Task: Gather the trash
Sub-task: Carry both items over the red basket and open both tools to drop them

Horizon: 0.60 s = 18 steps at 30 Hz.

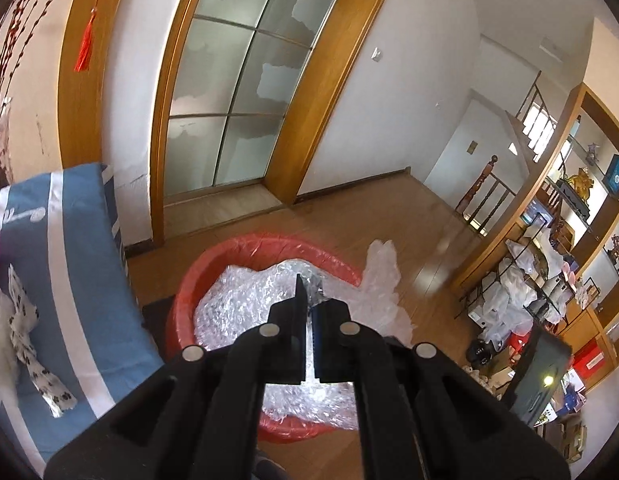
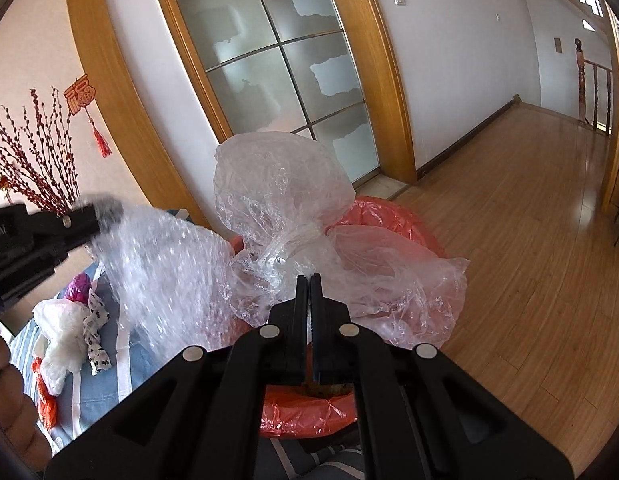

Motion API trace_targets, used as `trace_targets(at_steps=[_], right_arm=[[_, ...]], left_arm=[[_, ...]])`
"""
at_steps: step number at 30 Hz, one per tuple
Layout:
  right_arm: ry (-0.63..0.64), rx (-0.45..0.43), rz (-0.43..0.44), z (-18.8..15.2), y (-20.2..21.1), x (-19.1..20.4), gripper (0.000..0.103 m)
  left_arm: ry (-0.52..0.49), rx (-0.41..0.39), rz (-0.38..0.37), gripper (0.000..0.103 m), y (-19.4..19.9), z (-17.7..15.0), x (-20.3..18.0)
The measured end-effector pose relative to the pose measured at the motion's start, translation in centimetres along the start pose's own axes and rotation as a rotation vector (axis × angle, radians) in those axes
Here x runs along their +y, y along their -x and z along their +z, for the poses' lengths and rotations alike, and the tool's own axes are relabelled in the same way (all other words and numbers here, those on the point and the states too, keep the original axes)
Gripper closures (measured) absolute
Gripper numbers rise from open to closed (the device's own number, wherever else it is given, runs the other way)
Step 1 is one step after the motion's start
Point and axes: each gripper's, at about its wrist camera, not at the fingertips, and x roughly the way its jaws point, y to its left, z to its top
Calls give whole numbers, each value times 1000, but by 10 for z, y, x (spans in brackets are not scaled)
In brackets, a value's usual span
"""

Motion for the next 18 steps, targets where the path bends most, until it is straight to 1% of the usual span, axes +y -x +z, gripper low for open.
trace_targets(at_steps=[3, 9, 11, 13, 14, 15, 17, 18], right_arm=[[4, 1, -1, -1, -1, 0, 101], [14, 12, 2, -6, -2, 1, 100], [18, 17, -2, -7, -1, 0, 98], [15, 21, -5, -7, -1, -2, 92], [13, 21, -8, -6, -1, -2, 82], [10, 18, -10, -6, 0, -3, 69], [2, 5, -14, -6, 3, -6, 63], [1, 2, -18, -6, 5, -7, 63]], left_arm=[[-9, -5, 19, 98, -1, -3, -1], [33, 46, 48, 96, -11, -12, 10], [37, 53, 56, 90, -12, -14, 13], [41, 51, 66, 71, -12, -15, 17], [44, 46, 73, 67, -10, -15, 18], [48, 42, 80, 62, -8, -15, 20], [50, 41, 87, 59, -6, -18, 23], [51, 41, 93, 59, -4, -19, 25]])
